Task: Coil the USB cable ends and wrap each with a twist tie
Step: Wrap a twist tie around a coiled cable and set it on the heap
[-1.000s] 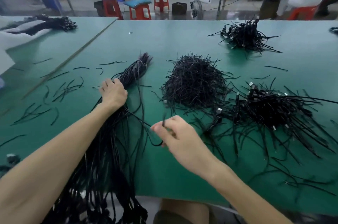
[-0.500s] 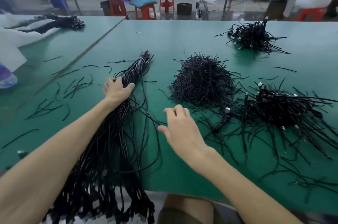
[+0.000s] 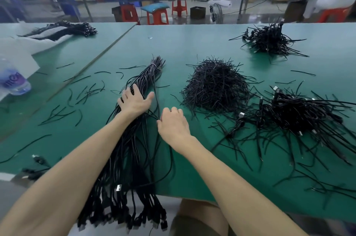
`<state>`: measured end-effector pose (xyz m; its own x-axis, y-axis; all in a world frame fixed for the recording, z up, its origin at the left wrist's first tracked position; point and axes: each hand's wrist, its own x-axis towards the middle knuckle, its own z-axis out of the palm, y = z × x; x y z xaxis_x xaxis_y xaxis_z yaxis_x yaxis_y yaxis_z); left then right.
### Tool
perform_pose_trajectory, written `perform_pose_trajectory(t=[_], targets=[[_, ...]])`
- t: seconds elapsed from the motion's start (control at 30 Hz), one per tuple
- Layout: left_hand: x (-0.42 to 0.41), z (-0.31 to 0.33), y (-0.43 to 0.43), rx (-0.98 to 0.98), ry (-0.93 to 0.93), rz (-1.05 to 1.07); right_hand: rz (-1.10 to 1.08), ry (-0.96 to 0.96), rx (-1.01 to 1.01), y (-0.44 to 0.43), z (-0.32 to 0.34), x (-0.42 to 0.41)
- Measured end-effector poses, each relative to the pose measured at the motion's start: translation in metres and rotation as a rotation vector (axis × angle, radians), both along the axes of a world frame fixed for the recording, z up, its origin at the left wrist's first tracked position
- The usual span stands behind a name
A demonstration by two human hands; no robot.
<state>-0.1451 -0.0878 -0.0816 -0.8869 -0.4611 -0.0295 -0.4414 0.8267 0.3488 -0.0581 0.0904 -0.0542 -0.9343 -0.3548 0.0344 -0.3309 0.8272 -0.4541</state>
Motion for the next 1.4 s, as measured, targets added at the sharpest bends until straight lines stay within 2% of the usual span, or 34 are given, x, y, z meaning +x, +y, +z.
perform_pose_trajectory(t=[0.1,0.23,0.37,0.53,0.63,0.7,0.93,1.0,1.13,1.3,1.4], targets=[[-0.001,0.001,-0.005,0.077,0.025,0.01,0.001,-0.028,-0.08,-0.001,0.0,0.0],[0.002,-0.002,-0.004,0.04,0.042,-0.002,0.003,-0.076,-0.215,0.004,0.006,0.006],[0.002,0.003,-0.002,0.051,0.048,0.012,0.032,-0.298,-0.365,0.001,0.021,0.006],[0.003,0.003,-0.004,0.09,0.055,0.021,0.079,-0.359,-0.397,0.003,0.023,0.011],[0.002,0.006,-0.005,0.111,0.042,0.022,0.015,-0.425,-0.571,0.008,0.021,0.01],[0.001,0.007,-0.006,0.134,0.049,0.025,0.005,-0.413,-0.549,0.01,0.016,0.008],[0.0,0.008,-0.01,0.207,0.144,0.042,0.034,-0.287,-0.252,-0.017,0.006,0.014],[0.002,0.007,-0.009,0.177,0.14,0.023,0.026,-0.286,-0.318,-0.019,0.004,0.014],[0.004,0.006,-0.007,0.104,0.094,0.012,-0.004,-0.416,-0.591,-0.006,0.005,0.012],[0.006,0.004,-0.004,0.091,0.121,0.003,0.014,-0.462,-0.663,0.025,0.016,0.005],[0.006,0.002,-0.002,0.062,0.1,0.0,0.128,-0.551,-0.69,0.042,0.028,0.02]])
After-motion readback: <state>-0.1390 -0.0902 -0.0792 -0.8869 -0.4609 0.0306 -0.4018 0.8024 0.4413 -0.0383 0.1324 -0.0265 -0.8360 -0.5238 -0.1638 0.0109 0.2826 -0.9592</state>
